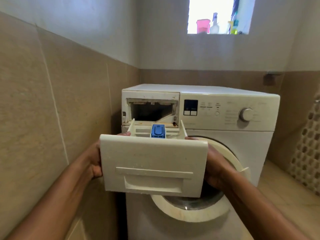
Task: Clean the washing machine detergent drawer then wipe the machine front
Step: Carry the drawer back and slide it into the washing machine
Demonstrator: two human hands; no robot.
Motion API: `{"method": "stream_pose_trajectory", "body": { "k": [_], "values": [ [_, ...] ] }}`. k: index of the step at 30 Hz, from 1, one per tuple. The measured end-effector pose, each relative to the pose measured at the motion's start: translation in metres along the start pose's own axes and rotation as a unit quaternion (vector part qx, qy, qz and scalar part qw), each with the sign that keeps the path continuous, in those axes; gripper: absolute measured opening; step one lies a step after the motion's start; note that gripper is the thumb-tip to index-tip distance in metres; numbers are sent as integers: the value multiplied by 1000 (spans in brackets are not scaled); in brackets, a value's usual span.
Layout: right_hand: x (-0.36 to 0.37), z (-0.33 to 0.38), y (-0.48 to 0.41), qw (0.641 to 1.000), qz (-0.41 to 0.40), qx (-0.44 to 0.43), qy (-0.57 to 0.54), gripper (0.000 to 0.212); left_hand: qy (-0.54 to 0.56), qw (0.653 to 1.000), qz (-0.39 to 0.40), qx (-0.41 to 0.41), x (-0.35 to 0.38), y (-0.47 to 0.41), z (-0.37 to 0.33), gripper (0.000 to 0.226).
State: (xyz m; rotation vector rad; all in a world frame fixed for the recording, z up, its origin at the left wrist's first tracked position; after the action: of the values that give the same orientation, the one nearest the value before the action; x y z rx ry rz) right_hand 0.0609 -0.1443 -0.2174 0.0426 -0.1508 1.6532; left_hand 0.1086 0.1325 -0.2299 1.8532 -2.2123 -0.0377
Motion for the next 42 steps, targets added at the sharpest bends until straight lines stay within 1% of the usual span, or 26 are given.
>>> {"method": "stream_pose_trajectory", "body": {
  "k": [3,6,9,10,13,14,16,17,20,25,30,34,36,42],
  "values": [
    [0,5,-13,1000,-9,-2,-7,17,-10,999,-29,18,4,1,-16,32],
    [1,16,-29,999,-18,12,-25,16,2,998,-47,39,1,-5,-33,54],
    [3,26,-42,999,-8,3,-41,22,3,997,-53,48,1,-12,-43,63],
    [4,29,-45,999,-9,-2,-43,23,1,997,-58,49,0,-13,-44,62],
    [3,33,-54,999,-19,-4,-39,20,-5,996,-82,44,-3,-12,-45,41],
    [3,33,-57,999,-26,-3,-36,19,-4,996,-83,43,-3,-12,-46,42],
    [5,33,-64,999,-33,3,-35,19,1,995,-97,36,-6,-12,-47,53],
    [7,32,-66,999,-34,7,-34,19,-3,994,-103,30,-7,-10,-48,53],
    [12,29,-72,999,-36,14,-23,21,-14,992,-122,19,-8,-5,-49,38],
    [16,29,-74,999,-43,21,-21,23,-21,991,-128,14,-8,-1,-56,33],
    [16,29,-77,998,-55,29,-21,28,-33,992,-121,9,-7,-7,-68,36],
    [14,29,-82,998,-62,26,-3,20,-31,992,-121,9,-11,-16,-68,31],
    [12,26,-84,998,-60,19,-7,16,-35,992,-121,9,-13,-19,-66,33],
    [12,24,-89,998,-55,4,-25,14,-16,994,-108,-1,-18,-28,-65,34]
  ]
}}
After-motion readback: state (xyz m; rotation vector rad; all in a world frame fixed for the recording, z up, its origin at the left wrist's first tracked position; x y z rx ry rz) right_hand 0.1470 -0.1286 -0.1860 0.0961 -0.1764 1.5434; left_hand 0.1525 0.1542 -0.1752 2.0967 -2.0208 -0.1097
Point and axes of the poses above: each hand's wrist, its own y-axis away from the middle knuckle, its own x-axis out of the palm, z = x × y, the point moved 4 cm from there along -y, towards the middle knuckle, and after that the axes turned 5 degrees about -y, right-handed, at the moved point
